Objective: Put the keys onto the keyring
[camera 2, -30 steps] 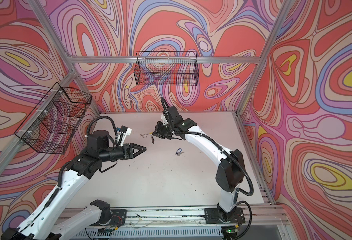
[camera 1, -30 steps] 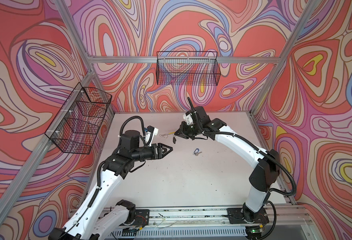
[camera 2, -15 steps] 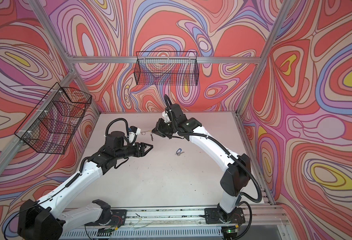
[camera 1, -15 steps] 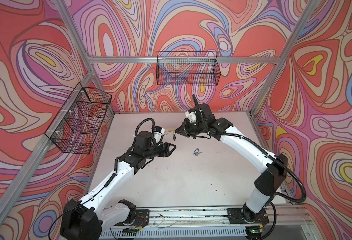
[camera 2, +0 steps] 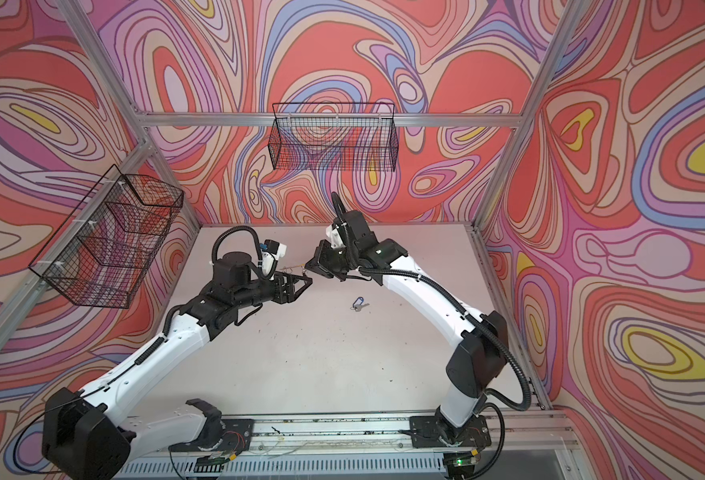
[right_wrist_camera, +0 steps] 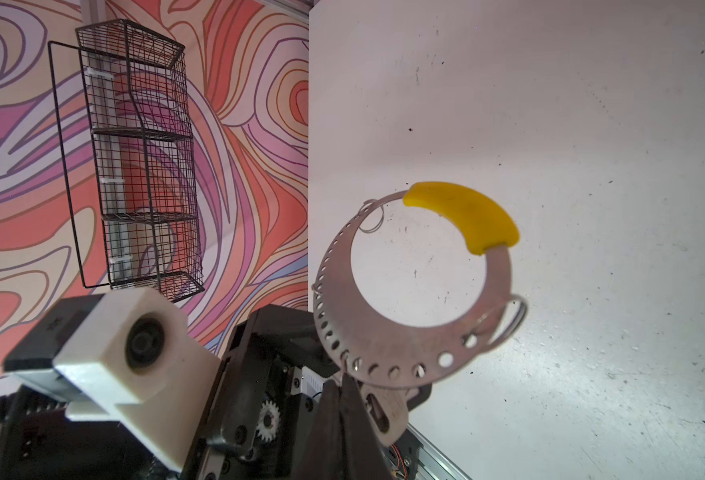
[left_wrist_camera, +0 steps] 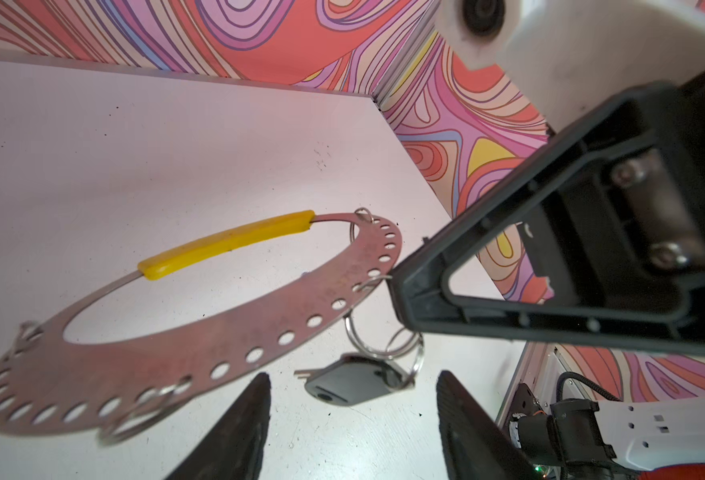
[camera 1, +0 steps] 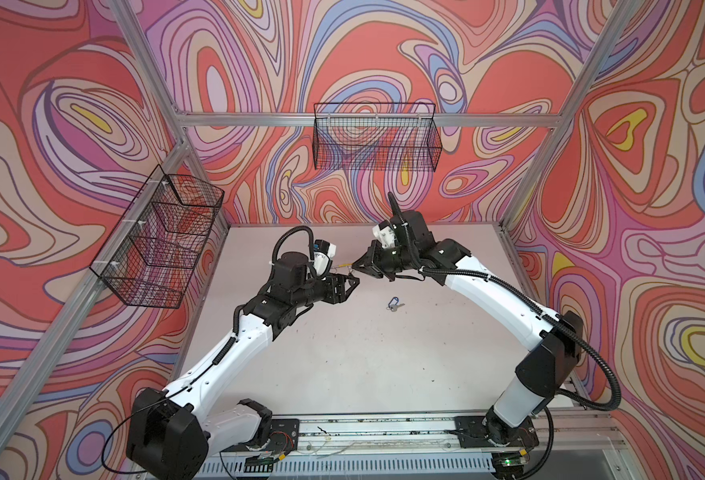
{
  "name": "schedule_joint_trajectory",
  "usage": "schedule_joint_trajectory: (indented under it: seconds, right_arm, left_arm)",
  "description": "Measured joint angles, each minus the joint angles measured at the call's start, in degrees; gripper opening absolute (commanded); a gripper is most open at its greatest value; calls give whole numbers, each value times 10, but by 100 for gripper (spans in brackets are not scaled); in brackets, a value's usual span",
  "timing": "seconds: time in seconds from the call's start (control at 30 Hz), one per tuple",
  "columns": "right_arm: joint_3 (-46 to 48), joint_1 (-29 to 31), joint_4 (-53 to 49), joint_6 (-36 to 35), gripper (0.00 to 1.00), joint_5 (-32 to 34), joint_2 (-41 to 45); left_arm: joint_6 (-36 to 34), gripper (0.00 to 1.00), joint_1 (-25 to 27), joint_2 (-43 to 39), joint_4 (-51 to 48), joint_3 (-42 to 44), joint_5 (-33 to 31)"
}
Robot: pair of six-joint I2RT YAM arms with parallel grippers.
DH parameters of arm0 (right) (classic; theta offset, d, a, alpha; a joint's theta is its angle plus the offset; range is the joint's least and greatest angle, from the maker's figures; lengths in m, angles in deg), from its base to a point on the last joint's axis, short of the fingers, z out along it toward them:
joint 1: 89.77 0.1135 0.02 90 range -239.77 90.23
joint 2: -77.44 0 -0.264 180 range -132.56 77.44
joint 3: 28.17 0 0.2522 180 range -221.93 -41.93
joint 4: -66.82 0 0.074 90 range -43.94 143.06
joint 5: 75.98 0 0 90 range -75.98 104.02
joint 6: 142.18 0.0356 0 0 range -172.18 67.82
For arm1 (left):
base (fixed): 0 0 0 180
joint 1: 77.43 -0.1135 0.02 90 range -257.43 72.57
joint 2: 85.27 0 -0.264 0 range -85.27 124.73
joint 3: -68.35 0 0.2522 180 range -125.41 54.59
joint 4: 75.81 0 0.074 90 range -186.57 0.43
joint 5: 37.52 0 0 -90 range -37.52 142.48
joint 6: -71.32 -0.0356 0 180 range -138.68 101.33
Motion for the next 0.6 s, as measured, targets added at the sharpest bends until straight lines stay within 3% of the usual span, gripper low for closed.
schedule_joint_trajectory:
  seconds: [0.33, 0.6]
  right_arm:
    - [0, 0, 10, 0, 0, -7, 0]
    - [5, 0, 13, 0, 0, -7, 0]
  left_arm:
    - [2, 50, 1, 18, 0, -13, -35]
    - [2, 30, 1, 12, -3, -13, -52]
